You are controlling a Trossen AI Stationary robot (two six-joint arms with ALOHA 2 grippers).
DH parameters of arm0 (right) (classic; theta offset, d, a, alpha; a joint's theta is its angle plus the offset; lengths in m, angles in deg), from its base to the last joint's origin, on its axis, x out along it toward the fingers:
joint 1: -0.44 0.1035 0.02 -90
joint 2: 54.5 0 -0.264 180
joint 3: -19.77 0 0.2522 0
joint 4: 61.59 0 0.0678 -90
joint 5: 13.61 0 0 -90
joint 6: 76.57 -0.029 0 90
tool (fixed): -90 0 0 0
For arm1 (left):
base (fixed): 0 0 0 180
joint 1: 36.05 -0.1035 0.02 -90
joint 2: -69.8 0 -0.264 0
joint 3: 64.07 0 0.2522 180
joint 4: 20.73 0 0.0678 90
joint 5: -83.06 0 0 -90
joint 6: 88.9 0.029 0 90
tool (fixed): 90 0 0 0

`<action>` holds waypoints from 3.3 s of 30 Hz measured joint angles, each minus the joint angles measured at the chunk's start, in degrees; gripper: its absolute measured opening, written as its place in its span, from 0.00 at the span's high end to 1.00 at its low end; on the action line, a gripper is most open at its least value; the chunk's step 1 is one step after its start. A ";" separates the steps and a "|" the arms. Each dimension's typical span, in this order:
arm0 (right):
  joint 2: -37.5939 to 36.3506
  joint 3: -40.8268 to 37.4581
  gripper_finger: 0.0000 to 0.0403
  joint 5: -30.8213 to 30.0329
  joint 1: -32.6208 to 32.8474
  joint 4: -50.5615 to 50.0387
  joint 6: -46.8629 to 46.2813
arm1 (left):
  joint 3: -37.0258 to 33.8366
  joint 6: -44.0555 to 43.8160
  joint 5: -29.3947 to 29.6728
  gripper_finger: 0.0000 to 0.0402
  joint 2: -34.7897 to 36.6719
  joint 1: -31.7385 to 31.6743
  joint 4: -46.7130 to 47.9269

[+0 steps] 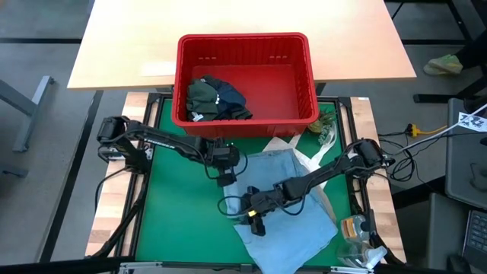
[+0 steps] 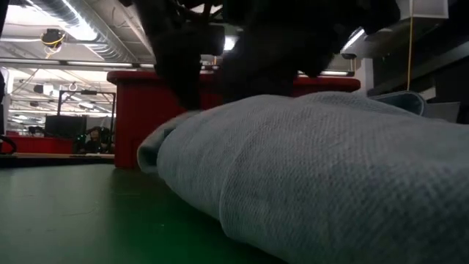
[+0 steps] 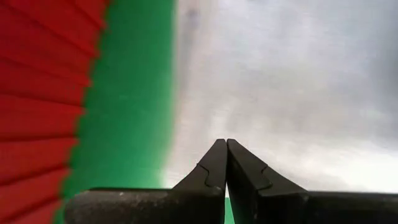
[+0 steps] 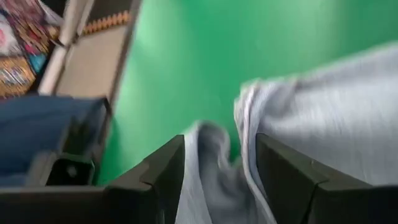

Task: Fold Laundry from Bin
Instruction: Fold the light blue jeans

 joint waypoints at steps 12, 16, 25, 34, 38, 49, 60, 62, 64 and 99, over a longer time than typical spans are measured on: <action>-4.02 0.02 0.52 -7.62 -0.02 -7.73 3.52 | 0.00 -6.78 -9.76 0.87 -0.45 9.19 -1.14; -5.01 0.07 0.52 -17.91 -0.07 -5.47 7.23 | -0.01 -11.03 -3.60 0.81 -1.56 13.79 -3.30; -3.07 0.02 0.52 -23.54 -4.24 -5.30 9.09 | -0.02 -15.32 4.99 0.86 -5.54 20.99 -7.55; -2.71 0.04 0.52 -21.74 -7.50 -3.40 8.95 | -0.02 -16.07 6.37 0.94 -9.16 23.27 -10.66; -0.01 0.07 0.52 -20.26 -8.38 -1.23 8.90 | -0.02 -16.04 6.31 0.97 -9.42 23.86 -11.49; 7.04 0.13 0.52 -14.51 -10.32 3.30 6.67 | -0.01 -16.11 -0.72 1.00 -13.08 24.16 -12.30; 7.63 0.17 0.52 -14.01 -13.99 2.61 -0.20 | -0.02 -26.55 -3.07 1.00 -13.86 26.69 -13.43; 7.63 0.17 0.52 -14.01 -14.22 2.49 -0.42 | -0.02 -29.79 -3.58 1.00 -14.04 27.04 -15.06; 7.63 0.17 0.52 -14.11 -14.27 2.39 -0.42 | -0.02 -33.11 -3.70 1.00 -14.17 27.46 -16.49; -2.37 -0.21 0.52 -8.07 -14.19 -7.67 3.10 | 0.00 -50.23 3.66 1.00 -7.25 29.22 -13.07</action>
